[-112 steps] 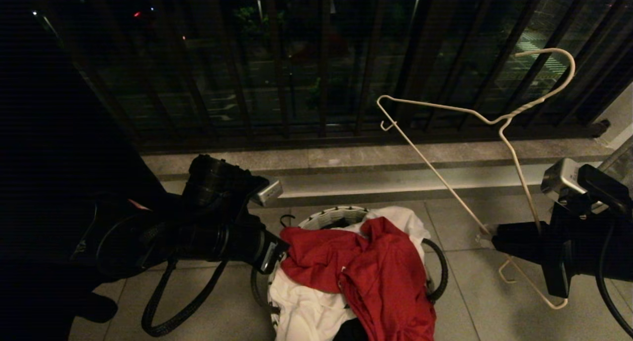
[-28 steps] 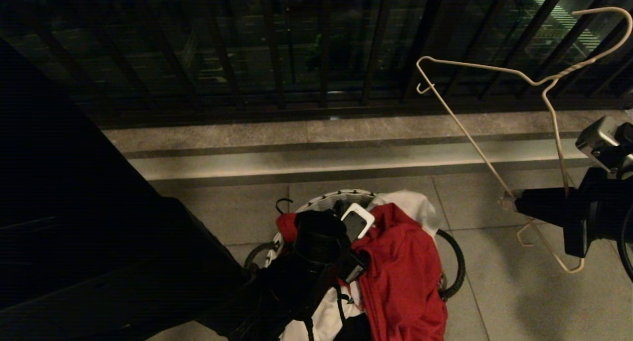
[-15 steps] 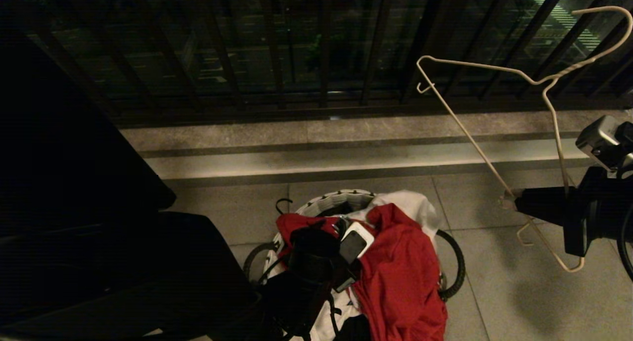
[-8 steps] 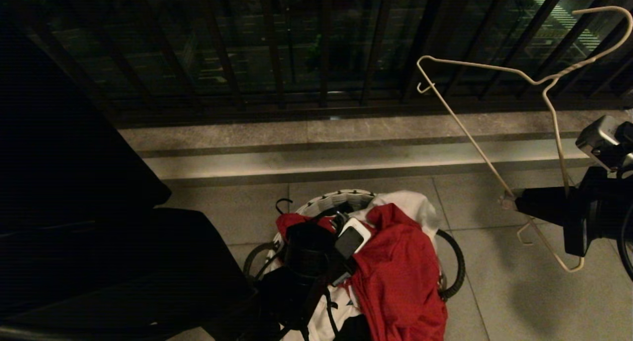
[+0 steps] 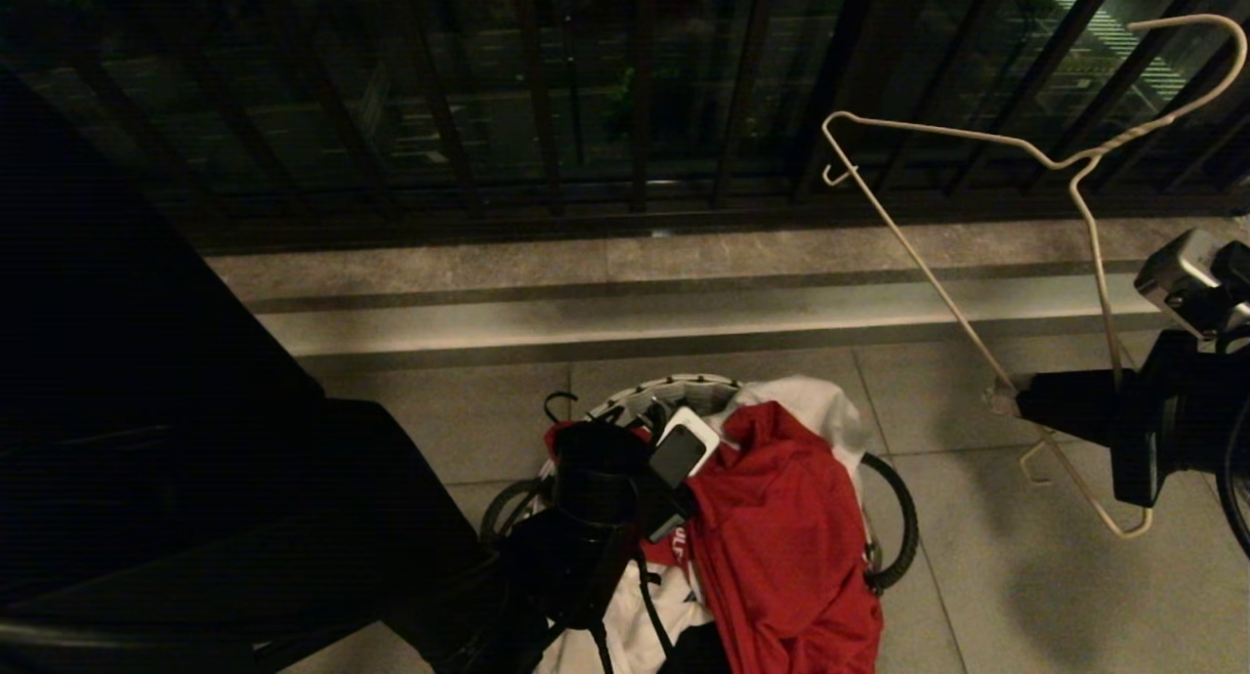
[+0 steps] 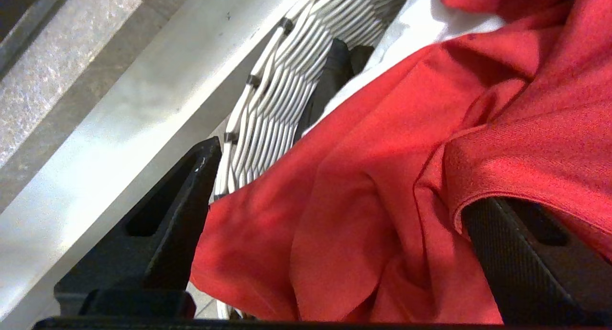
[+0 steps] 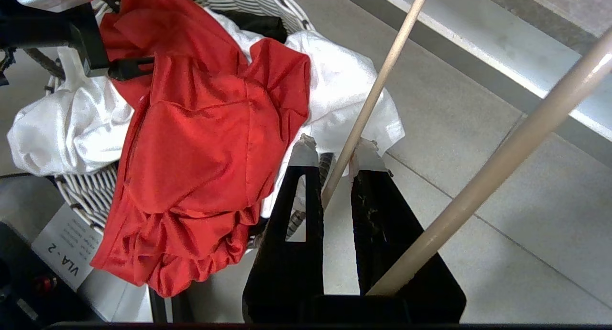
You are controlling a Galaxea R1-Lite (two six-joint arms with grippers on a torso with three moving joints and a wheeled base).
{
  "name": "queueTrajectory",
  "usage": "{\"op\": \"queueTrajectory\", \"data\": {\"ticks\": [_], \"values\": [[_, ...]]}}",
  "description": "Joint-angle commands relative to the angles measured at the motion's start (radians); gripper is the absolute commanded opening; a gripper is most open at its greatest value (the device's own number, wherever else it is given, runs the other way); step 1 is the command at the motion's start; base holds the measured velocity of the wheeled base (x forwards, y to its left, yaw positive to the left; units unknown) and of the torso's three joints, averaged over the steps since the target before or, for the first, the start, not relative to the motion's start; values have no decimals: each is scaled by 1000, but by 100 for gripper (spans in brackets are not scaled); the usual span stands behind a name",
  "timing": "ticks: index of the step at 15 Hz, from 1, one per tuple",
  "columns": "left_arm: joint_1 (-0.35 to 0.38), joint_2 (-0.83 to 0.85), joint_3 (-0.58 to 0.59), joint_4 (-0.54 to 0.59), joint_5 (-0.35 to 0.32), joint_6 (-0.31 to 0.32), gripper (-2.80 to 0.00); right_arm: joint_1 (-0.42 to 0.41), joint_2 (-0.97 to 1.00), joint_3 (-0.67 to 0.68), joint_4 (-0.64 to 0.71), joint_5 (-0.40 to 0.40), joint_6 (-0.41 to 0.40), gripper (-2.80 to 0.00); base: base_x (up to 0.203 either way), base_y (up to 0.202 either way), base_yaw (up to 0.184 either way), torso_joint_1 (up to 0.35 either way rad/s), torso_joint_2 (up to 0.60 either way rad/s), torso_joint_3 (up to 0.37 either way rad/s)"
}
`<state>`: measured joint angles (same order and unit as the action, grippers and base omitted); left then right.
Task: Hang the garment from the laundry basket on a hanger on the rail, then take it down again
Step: Pick up clothes from the basket
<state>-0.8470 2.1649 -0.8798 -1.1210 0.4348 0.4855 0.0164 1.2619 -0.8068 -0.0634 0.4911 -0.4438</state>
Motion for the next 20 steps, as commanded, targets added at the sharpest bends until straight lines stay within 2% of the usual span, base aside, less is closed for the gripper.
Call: {"op": "queueTrajectory", "data": {"ticks": [1,2,3,4,10,11,16,18,20], "values": [[0,-2,-2,-6,2,2,0,0,2,0,-1,3,-3,-280,0,0,0,0,0,0],[-1,-2,-1,-16,2,3,0,0,2,0,-1,3,-3,-280,0,0,0,0,0,0],[0,0,-1,-33,2,6,-81,0,2,0,-1,3,-3,-280,0,0,0,0,0,0],[0,0,-1,-36,2,6,-280,0,2,-2,-3,3,-3,-280,0,0,0,0,0,0],[0,-4,-20,-37,8,-6,-280,0,1,-2,-1,3,-3,-280,0,0,0,0,0,0],[0,-7,-30,-37,28,-17,-280,0,1,-2,-3,3,-2,-280,0,0,0,0,0,0],[0,-60,-21,-24,28,-72,-280,0,1,-5,-1,3,-1,-280,0,0,0,0,0,0],[-1,-123,-20,51,28,-124,-280,1,1,-5,-1,3,-1,-280,0,0,0,0,0,0],[-4,-217,-24,203,24,-228,-280,2,1,-9,-1,3,-1,-280,0,0,0,0,0,0]]}}
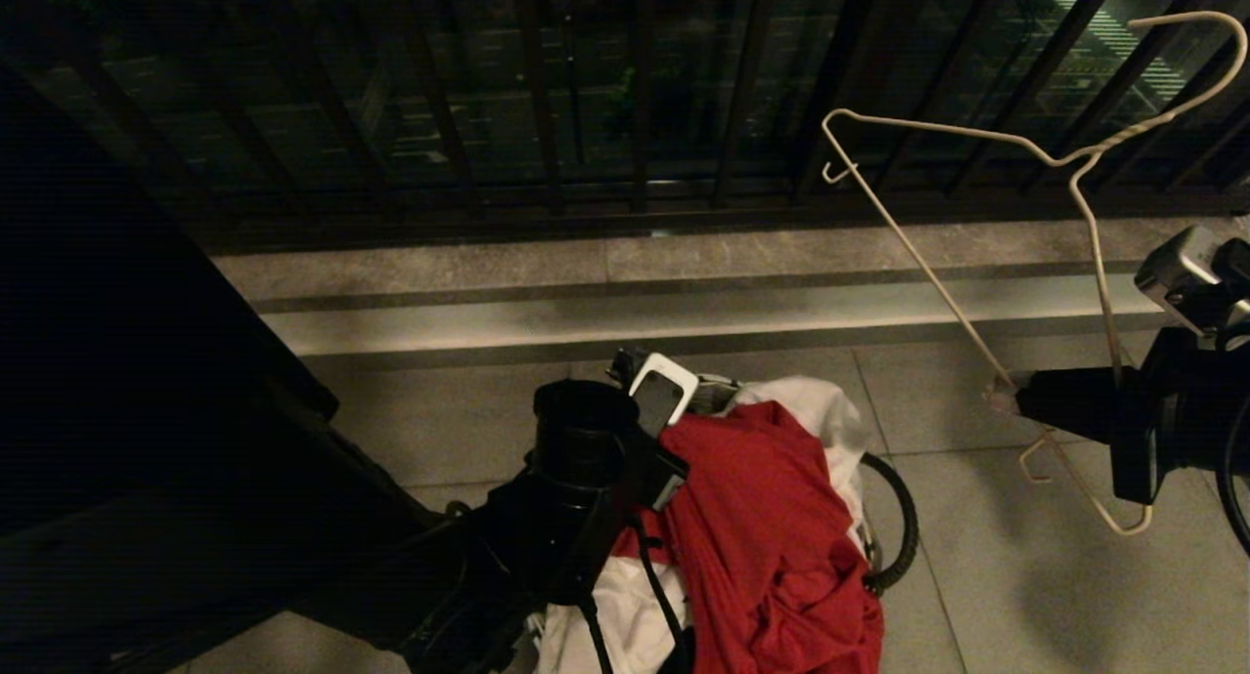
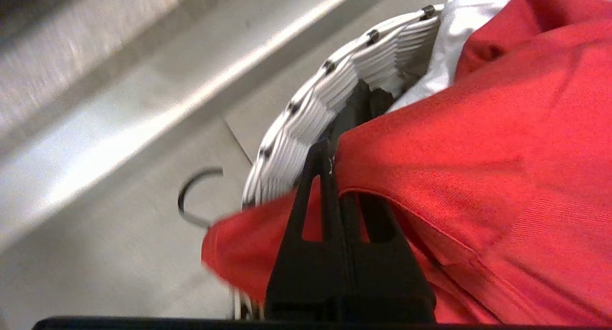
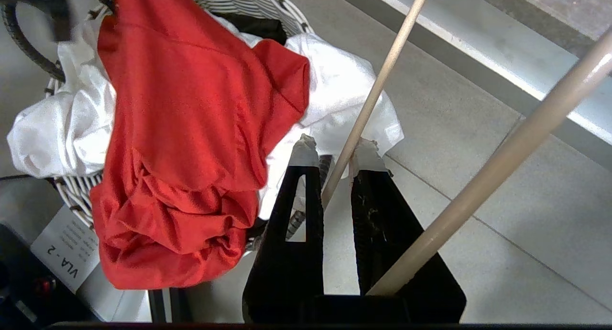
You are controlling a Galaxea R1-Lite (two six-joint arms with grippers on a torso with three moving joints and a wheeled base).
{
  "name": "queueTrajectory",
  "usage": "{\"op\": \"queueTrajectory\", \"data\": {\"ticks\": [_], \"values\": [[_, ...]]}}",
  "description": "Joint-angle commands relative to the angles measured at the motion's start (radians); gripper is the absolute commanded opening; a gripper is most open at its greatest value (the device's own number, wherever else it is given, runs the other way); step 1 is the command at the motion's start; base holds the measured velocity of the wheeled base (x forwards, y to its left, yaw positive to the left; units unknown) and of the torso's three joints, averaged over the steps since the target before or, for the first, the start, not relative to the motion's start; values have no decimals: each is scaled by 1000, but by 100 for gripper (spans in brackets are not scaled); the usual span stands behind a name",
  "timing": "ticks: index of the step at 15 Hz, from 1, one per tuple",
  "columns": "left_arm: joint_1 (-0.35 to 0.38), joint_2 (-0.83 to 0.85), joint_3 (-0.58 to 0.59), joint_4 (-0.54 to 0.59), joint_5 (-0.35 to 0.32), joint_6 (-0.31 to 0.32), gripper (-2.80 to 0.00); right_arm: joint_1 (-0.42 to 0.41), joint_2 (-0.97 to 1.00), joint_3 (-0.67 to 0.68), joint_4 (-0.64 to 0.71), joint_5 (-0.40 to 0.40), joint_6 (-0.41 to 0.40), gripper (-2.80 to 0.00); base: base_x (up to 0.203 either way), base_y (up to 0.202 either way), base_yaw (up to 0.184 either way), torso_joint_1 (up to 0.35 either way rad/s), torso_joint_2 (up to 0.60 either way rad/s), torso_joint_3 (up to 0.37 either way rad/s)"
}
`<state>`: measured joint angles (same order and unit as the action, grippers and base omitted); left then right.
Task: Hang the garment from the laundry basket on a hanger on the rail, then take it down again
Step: Pick up clothes from the basket
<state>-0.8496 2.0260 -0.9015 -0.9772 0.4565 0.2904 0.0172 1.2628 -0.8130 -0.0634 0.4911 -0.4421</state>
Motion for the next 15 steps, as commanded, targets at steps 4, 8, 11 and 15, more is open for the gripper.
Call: {"op": "queueTrajectory", "data": {"ticks": [4,8,11,15], "values": [[-5,-224,-43,470,-53,-323,-280,1,2,-20,-1,3,28,-280,0,0,0,0,0,0],[-26,-325,-178,861,-142,-568,-280,4,19,-41,-1,4,62,-280,0,0,0,0,0,0],[-41,-368,-221,953,-161,-662,-280,13,52,-73,-1,5,117,-280,0,0,0,0,0,0],[-43,-371,-227,954,-232,-668,-280,13,61,-89,-1,11,132,-280,0,0,0,0,0,0]]}}
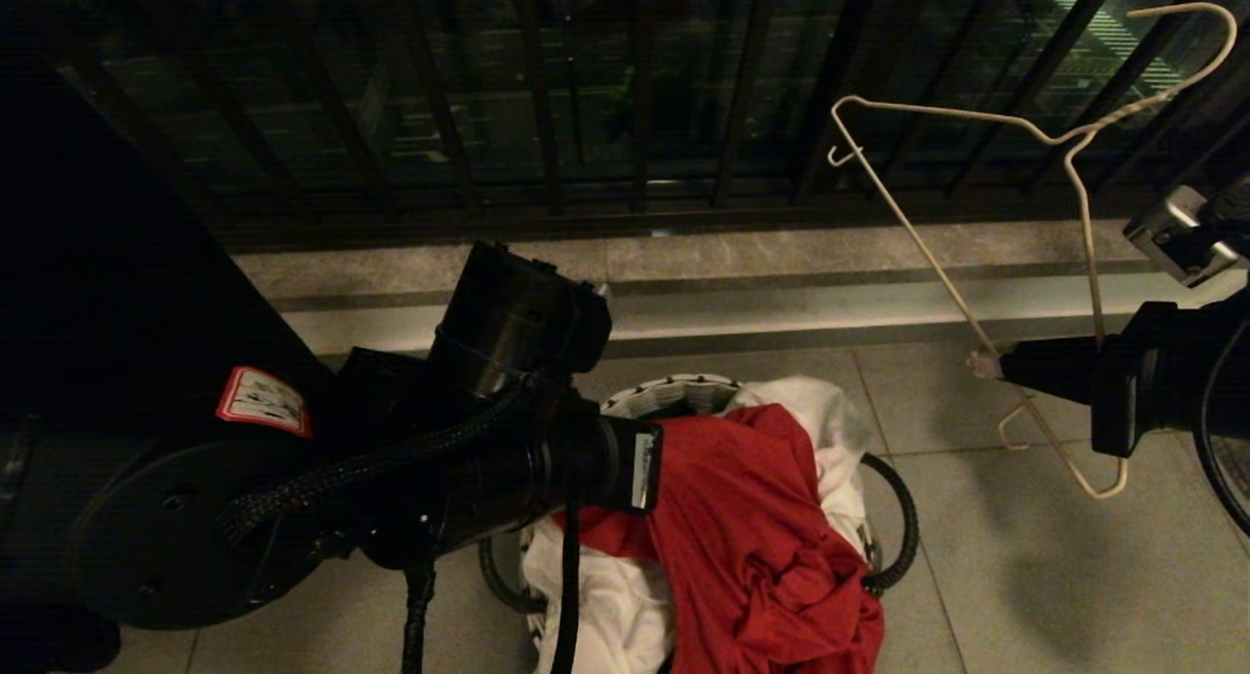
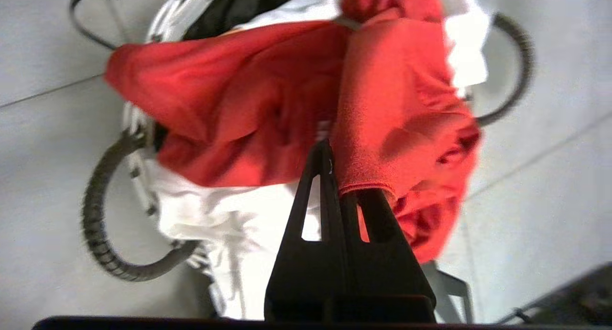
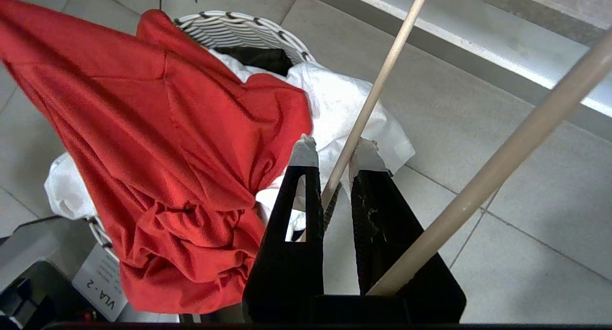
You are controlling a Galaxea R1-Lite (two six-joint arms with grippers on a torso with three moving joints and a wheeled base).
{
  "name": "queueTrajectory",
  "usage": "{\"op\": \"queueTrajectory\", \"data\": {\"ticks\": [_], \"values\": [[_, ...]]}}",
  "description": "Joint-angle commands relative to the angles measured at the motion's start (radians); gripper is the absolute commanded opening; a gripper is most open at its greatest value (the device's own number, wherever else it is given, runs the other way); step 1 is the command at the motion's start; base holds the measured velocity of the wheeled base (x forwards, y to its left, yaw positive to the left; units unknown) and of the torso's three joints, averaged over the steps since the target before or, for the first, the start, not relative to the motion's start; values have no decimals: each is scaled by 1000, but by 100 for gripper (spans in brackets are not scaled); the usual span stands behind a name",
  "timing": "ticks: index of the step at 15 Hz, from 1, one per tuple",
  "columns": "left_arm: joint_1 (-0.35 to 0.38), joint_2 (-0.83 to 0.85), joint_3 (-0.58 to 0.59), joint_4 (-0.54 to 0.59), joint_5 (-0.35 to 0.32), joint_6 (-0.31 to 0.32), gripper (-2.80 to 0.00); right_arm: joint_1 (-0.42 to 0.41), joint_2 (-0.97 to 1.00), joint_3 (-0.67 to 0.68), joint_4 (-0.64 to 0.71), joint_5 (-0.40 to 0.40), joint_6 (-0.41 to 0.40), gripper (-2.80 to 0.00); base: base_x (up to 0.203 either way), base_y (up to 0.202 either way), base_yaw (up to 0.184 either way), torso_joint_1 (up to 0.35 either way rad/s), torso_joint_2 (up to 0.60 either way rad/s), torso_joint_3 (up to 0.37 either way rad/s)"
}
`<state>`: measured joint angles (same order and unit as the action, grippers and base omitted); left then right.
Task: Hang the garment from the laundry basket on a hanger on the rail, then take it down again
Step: Pick up clothes from the basket
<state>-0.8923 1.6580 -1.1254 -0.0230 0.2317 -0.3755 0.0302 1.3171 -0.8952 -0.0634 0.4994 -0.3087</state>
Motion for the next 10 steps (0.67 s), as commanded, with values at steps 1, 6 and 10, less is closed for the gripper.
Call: {"op": "queueTrajectory", "data": {"ticks": [1,6,10], "values": [[0,3,-11,3,-20,-6,-280,0,4,-13,0,2,0,-280,0,0,0,0,0,0],[-4,-54,-21,15,-25,-21,-280,0,-34,-19,-1,4,49,-280,0,0,0,0,0,0],[2,-71,-172,287,-19,-91,-280,4,-33,-25,1,29,57,-280,0,0,0,0,0,0]]}}
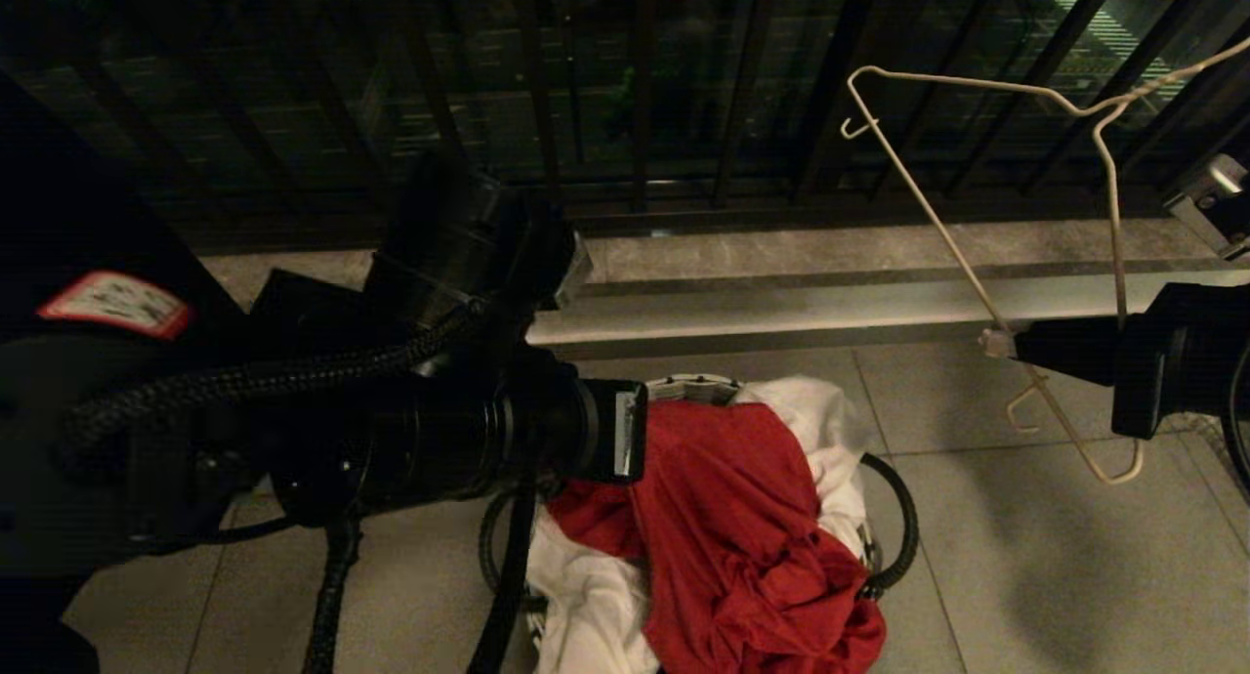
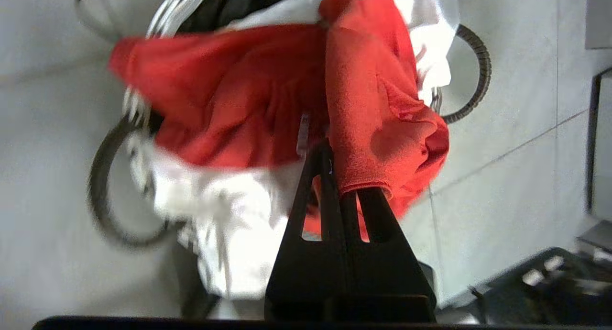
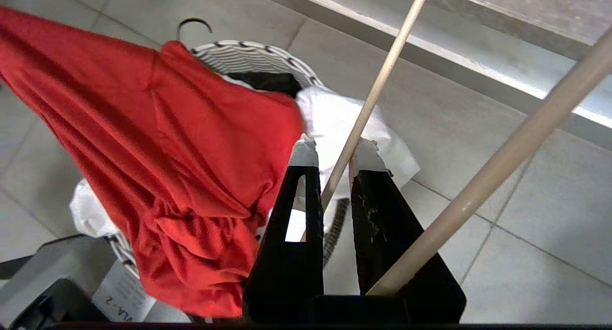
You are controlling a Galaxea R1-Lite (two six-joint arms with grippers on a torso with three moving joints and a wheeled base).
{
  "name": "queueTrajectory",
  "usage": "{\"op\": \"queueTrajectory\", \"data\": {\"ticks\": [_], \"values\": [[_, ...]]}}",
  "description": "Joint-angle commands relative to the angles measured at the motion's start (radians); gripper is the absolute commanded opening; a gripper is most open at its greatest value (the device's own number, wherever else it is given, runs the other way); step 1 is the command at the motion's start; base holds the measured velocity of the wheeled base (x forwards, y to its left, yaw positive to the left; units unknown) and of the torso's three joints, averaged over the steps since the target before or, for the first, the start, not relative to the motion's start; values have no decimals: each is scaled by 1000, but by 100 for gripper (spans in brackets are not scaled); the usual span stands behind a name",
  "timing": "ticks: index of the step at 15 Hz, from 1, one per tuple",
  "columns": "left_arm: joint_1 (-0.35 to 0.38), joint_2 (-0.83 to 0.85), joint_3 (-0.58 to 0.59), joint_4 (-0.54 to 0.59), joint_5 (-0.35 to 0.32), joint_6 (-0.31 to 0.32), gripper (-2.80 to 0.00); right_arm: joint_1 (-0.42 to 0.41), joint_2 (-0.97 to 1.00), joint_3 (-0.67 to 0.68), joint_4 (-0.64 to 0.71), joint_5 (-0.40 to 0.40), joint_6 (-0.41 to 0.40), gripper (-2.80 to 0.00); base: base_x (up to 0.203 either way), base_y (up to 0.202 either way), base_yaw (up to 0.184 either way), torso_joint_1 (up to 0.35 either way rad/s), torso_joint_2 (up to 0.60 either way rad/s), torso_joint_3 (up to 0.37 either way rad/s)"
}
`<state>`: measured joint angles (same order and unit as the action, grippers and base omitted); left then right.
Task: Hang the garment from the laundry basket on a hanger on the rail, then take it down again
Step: Pick up clothes from the basket
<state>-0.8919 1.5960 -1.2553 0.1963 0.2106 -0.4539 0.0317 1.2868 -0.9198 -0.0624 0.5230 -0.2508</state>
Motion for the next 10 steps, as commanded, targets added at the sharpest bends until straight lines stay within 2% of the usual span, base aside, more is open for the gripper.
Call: {"op": "queueTrajectory", "data": {"ticks": [1,5,10], "values": [[13,-10,-64,109,4,-27,-280,14,0,-2,0,8,7,-280,0,0,0,0,0,0],[23,-5,-59,112,6,-15,-280,47,16,-29,-2,9,115,-280,0,0,0,0,0,0],[54,-2,-61,106,3,4,-280,71,31,-30,-2,9,127,-280,0,0,0,0,0,0]]}}
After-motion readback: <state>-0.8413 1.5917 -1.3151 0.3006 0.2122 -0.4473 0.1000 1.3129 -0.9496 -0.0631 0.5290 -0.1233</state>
